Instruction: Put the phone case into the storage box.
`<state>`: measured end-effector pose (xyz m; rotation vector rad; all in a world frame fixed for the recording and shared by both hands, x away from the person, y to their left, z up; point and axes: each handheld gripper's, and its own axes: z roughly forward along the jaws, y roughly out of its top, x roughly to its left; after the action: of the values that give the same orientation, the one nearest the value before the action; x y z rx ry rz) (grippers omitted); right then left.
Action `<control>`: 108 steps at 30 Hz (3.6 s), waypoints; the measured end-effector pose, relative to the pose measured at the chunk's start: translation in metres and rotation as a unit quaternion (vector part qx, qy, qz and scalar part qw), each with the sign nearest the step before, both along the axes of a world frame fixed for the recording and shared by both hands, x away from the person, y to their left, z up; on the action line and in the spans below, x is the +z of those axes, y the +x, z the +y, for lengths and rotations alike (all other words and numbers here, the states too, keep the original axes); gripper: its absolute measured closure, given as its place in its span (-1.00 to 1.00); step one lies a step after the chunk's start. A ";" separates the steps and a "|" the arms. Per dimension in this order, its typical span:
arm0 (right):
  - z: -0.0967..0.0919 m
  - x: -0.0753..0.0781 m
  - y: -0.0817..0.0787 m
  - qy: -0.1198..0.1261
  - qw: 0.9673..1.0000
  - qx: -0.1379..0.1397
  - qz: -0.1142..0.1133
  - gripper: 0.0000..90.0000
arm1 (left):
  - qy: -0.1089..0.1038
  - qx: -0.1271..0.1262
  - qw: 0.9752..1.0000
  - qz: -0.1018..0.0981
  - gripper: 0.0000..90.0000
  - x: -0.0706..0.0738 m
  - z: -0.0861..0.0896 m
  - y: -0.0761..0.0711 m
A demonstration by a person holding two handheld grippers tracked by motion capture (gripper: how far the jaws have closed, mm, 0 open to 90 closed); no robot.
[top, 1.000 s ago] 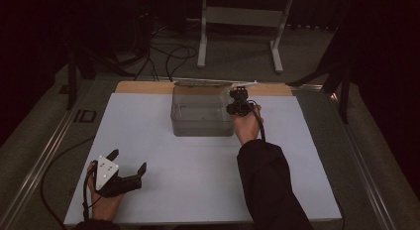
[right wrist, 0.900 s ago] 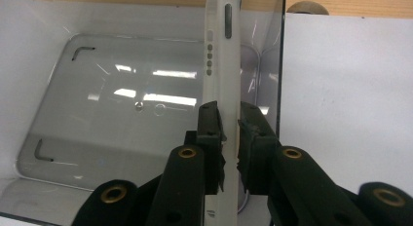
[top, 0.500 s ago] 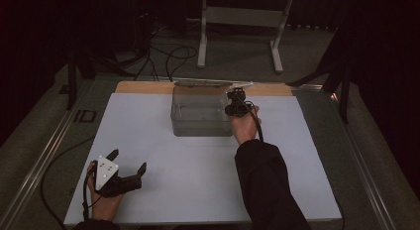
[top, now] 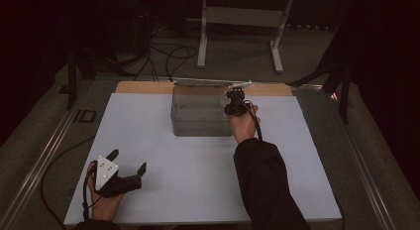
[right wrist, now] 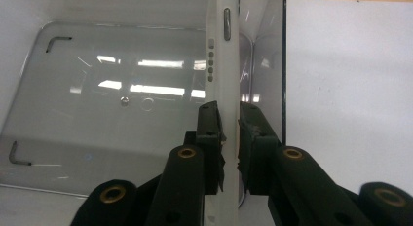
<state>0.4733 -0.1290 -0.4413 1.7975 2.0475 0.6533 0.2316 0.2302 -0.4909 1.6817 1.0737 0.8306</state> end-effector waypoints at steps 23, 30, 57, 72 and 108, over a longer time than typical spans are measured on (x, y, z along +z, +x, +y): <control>0.002 -0.003 0.002 -0.002 1.000 -0.008 0.000 0.78 | 0.001 0.000 1.000 0.000 -0.97 0.000 0.000 0.000; 0.000 -0.003 0.003 0.007 1.000 -0.011 0.004 0.78 | 0.002 -0.001 1.000 0.000 -0.97 0.000 0.000 0.000; 0.004 0.002 0.000 0.003 1.000 -0.005 -0.007 0.57 | 0.003 0.000 1.000 0.000 -0.97 0.000 0.000 0.000; -0.004 0.018 -0.007 0.029 0.999 0.019 -0.033 0.28 | 0.001 -0.001 1.000 0.001 -0.97 0.000 -0.001 0.000; -0.026 0.032 -0.027 0.024 0.983 0.128 -0.131 -0.79 | 0.003 -0.002 1.000 0.002 -0.97 -0.001 -0.002 0.000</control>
<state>0.4461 -0.1551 -0.4092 1.3953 2.1096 0.9621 0.2317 0.2279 -0.4918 1.6904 1.0706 0.8290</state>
